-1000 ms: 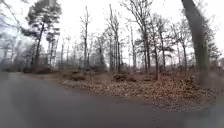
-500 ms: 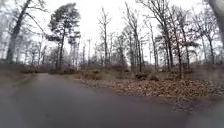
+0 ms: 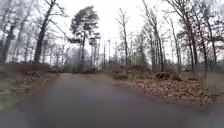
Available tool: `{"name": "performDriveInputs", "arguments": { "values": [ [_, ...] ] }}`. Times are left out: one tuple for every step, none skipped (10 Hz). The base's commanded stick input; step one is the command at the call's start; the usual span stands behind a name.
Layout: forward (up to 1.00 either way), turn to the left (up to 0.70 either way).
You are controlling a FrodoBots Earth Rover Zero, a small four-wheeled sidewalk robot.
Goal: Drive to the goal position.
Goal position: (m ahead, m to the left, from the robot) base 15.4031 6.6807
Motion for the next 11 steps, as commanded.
{"name": "performDriveInputs", "arguments": {
  "values": [
    [0.00,0.00],
    [0.00,0.00],
    [0.00,0.00],
    [0.00,0.00],
    [0.00,0.00],
    [0.00,0.00],
    [0.02,0.00],
    [0.29,0.00],
    [0.56,0.00],
    [0.83,0.00],
    [1.00,0.00]
  ]
}}
